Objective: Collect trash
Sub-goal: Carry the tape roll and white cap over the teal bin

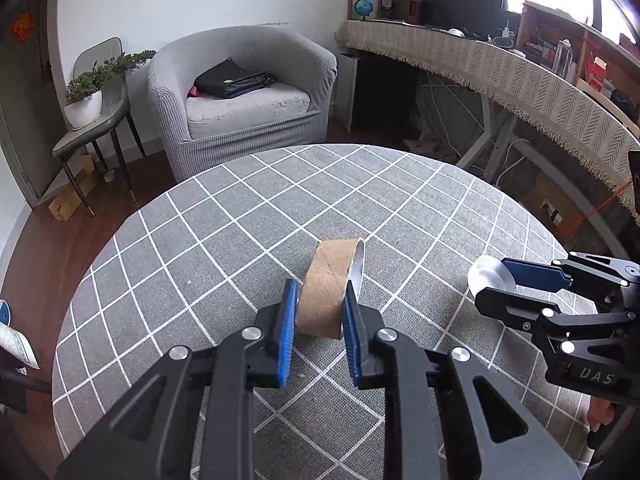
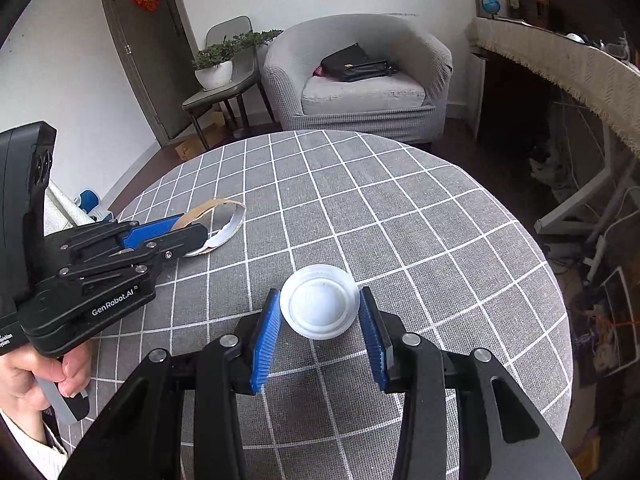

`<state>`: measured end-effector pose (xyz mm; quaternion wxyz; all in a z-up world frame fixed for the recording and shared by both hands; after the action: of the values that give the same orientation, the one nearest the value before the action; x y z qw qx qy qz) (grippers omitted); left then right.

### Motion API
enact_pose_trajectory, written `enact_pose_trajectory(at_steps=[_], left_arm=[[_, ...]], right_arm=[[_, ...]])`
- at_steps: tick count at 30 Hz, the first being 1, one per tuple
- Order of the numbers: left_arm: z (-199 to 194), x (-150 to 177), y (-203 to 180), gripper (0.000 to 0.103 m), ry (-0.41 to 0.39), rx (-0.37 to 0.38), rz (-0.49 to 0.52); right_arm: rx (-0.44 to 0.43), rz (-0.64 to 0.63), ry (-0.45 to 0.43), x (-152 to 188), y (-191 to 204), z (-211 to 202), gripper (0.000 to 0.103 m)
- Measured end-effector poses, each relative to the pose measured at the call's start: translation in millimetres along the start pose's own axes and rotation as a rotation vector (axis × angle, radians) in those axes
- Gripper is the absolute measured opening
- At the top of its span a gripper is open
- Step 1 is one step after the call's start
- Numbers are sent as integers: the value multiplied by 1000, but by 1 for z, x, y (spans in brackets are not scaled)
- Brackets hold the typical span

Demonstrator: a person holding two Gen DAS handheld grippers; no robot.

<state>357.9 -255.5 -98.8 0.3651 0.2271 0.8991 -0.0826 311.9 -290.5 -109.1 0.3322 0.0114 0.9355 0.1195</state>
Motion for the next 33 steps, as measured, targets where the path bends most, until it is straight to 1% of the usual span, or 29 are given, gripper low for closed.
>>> enact_pose_trajectory(at_steps=[6, 13, 22, 26, 33], left_arm=[[-16, 9, 12, 23, -2, 0, -16], [-42, 27, 31, 23, -9, -6, -54], [-81, 52, 68, 23, -26, -40, -129], [-98, 66, 84, 23, -36, -66, -159], [-132, 88, 109, 23, -50, -109, -189]], right_arm=[[-18, -17, -11, -4, 24, -3, 40], [-37, -45, -3, 4, 55, -3, 40], [-69, -81, -2, 17, 101, -7, 40], [-90, -74, -5, 26, 118, -4, 40], [-143, -108, -13, 37, 165, -11, 40]])
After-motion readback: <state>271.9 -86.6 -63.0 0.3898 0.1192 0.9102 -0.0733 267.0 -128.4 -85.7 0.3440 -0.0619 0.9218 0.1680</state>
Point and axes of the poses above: each gripper's, at about its wrist camera, not at the fingertips, and z roughly the way its jaws point, y to its left, x to its underside, the point moved 9 cm from there along z, roughly the way its jaws point, and after that the axes turned 4 degrees about -x, right-handed, at the moved point
